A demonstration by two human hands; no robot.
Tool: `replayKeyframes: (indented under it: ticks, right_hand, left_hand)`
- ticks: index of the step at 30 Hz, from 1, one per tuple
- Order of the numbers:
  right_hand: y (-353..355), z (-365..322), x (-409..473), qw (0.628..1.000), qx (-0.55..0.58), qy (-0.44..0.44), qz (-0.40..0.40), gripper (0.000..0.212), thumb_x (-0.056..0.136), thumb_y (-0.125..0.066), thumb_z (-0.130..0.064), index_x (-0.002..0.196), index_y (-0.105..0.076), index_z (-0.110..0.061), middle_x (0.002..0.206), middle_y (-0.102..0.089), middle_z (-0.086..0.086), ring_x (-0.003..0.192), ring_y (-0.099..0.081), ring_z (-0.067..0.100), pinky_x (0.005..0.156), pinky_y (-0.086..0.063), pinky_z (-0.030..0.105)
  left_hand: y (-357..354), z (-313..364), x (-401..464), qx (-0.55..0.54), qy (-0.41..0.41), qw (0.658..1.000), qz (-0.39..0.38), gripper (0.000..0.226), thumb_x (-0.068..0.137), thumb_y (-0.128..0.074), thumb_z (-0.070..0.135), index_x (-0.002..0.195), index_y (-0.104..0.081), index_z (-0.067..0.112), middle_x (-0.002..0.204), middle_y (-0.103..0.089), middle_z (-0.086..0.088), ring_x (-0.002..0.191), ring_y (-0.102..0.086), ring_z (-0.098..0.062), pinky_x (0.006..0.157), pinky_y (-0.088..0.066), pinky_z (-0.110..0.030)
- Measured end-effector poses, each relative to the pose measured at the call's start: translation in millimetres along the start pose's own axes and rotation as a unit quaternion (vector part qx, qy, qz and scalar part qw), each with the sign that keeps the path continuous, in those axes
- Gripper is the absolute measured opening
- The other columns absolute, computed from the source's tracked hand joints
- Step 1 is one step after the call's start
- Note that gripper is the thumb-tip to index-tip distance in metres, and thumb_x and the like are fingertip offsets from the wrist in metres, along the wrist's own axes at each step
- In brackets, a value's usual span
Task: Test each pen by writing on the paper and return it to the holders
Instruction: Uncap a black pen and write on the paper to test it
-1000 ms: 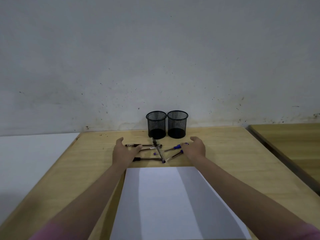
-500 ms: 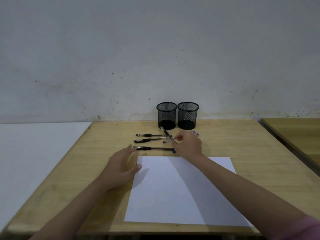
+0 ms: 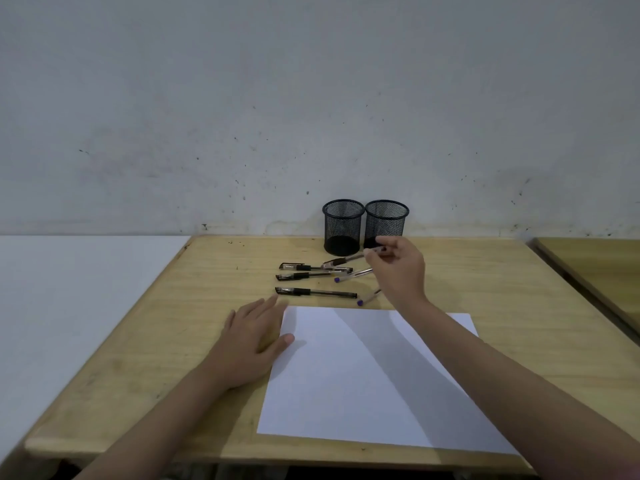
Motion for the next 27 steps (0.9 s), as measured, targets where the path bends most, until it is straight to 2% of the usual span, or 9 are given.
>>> replayKeyframes:
  ticks: [2,4,9,13,16,18,21,24,27]
  right_hand:
    - [7,-13,-1,0.994,0.102,-0.025,-0.003,0.025,0.078,-0.073,-0.003,0.101,-0.063,-0.004,0.075,-0.065,0.004,0.068,-0.068,0.017,0.072,-0.056,0.023]
    - [14,-24,-5,0.987,0.156,-0.029,-0.01,0.024,0.078,-0.072,0.0,0.101,-0.063,0.0,0.074,-0.066,0.005,0.066,-0.069,0.018,0.074,-0.057,0.027]
    - [28,-43,-22,0.971,0.23,-0.041,-0.042,0.013,0.079,-0.07,0.003,0.089,-0.067,-0.005,0.068,-0.071,0.0,0.06,-0.067,0.012,0.063,-0.055,0.021]
    - [36,-49,-28,0.963,0.261,-0.051,-0.035,0.011,0.08,-0.069,0.002,0.086,-0.068,-0.006,0.064,-0.071,0.0,0.059,-0.066,0.012,0.066,-0.055,0.024]
    - [39,-51,-29,0.962,0.266,-0.048,-0.042,0.01,0.081,-0.068,0.001,0.086,-0.069,-0.008,0.067,-0.07,0.001,0.06,-0.065,0.011,0.066,-0.055,0.024]
    - [34,-51,-35,0.969,0.228,-0.029,-0.093,0.007,0.082,-0.068,-0.005,0.085,-0.07,-0.011,0.072,-0.07,-0.004,0.065,-0.063,0.01,0.068,-0.055,0.025]
    - [24,-49,-47,0.98,0.141,0.012,-0.143,0.008,0.082,-0.067,-0.02,0.083,-0.07,-0.013,0.067,-0.067,-0.006,0.065,-0.06,0.011,0.066,-0.052,0.031]
    - [21,-47,-50,0.985,0.125,0.049,-0.111,0.012,0.088,-0.064,-0.012,0.076,-0.068,-0.012,0.056,-0.063,-0.007,0.059,-0.057,0.013,0.059,-0.047,0.031]
    - [15,-47,-59,0.988,0.105,0.078,-0.088,0.017,0.088,-0.065,-0.011,0.071,-0.066,-0.015,0.054,-0.064,-0.01,0.054,-0.057,0.004,0.055,-0.045,0.018]
  left_hand:
    - [6,12,3,-0.04,-0.004,0.996,0.08,0.076,0.075,-0.032,0.07,0.139,-0.035,0.028,0.148,-0.034,0.008,0.136,-0.03,-0.016,0.112,-0.024,-0.048]
    - [10,27,9,-0.095,-0.011,0.984,0.151,0.066,0.081,-0.048,0.058,0.137,-0.04,0.023,0.141,-0.044,0.006,0.129,-0.039,-0.012,0.107,-0.032,-0.035]
    - [18,68,29,-0.183,-0.066,0.948,0.252,0.041,0.079,-0.071,0.025,0.119,-0.06,0.02,0.111,-0.064,0.009,0.103,-0.058,-0.005,0.09,-0.044,-0.017]
    - [19,86,38,-0.24,-0.071,0.933,0.257,0.021,0.074,-0.076,0.015,0.094,-0.071,0.015,0.088,-0.07,0.008,0.085,-0.064,-0.006,0.079,-0.05,-0.024]
    - [20,92,39,-0.261,-0.08,0.925,0.264,0.019,0.072,-0.077,0.009,0.089,-0.072,0.015,0.083,-0.07,0.006,0.077,-0.065,-0.008,0.075,-0.052,-0.026]
    - [23,97,39,-0.259,-0.116,0.918,0.277,0.016,0.073,-0.074,0.01,0.089,-0.072,0.013,0.083,-0.07,0.003,0.075,-0.065,-0.009,0.073,-0.052,-0.028]
    - [26,106,40,-0.222,-0.183,0.914,0.287,0.014,0.078,-0.069,0.011,0.091,-0.072,0.008,0.083,-0.07,0.0,0.076,-0.065,-0.01,0.069,-0.053,-0.032]
    - [27,99,42,-0.158,-0.216,0.916,0.298,0.012,0.08,-0.068,0.01,0.091,-0.072,0.01,0.083,-0.071,0.004,0.075,-0.065,-0.008,0.063,-0.052,-0.04]
    - [29,96,47,-0.116,-0.232,0.919,0.298,0.01,0.08,-0.067,0.008,0.089,-0.07,0.012,0.081,-0.07,0.006,0.073,-0.064,-0.01,0.06,-0.049,-0.044]
Point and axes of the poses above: each hand's wrist, its own x-axis towards the middle knuckle, its own y-axis out of the back of the hand, z = x × y, the point moved 2 cm from there along x, towards the middle knuckle
